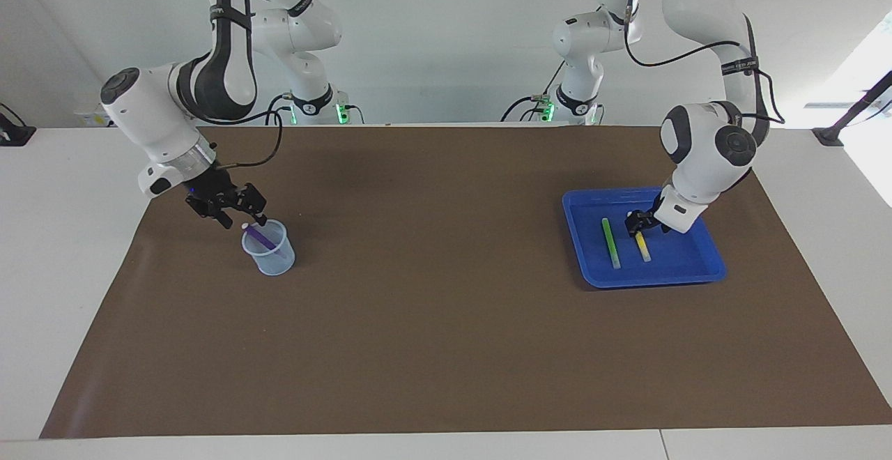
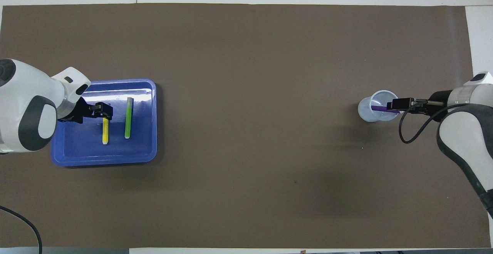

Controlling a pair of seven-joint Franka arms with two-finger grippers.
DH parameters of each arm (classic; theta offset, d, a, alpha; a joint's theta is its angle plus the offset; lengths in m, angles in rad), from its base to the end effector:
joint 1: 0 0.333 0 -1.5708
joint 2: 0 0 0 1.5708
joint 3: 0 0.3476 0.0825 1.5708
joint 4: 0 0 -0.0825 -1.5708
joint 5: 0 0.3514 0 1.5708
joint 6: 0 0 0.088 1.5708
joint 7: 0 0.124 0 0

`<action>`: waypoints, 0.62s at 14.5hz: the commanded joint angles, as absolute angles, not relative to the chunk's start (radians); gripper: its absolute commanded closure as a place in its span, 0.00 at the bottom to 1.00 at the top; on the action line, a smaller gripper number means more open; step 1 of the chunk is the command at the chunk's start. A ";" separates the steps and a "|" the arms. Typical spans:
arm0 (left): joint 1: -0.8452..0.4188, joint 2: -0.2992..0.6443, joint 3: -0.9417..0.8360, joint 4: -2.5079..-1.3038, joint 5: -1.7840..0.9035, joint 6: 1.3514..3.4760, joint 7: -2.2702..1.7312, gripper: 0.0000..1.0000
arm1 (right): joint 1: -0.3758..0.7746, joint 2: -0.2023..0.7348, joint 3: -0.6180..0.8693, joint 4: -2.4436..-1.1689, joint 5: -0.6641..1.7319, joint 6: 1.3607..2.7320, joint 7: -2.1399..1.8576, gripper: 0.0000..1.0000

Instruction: Right arm passes pens to left for tray arrangement

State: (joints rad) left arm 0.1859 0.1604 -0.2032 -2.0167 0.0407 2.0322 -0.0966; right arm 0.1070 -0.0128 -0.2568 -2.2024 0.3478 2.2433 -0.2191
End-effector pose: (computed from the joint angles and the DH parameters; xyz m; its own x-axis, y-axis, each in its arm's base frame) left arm 0.5418 -0.0030 0.3968 0.9884 0.0593 -0.1400 0.0578 -0.9982 -0.0149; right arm 0.5046 -0.0619 0.4278 0.9849 -0.1518 0.0826 -0.1247 -0.9550 -0.2691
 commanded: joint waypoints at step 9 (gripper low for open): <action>0.178 -0.044 -0.209 -1.736 -0.469 1.654 -0.660 0.00 | 0.107 -0.018 -0.258 -2.234 0.388 2.284 -0.252 1.00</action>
State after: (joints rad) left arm 0.1829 0.0114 -0.2144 -1.7184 -0.3798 1.6688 -0.5092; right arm 0.1081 -0.0111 -0.2568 -2.2225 0.3704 2.2611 -0.2195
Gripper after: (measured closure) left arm 0.000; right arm 0.758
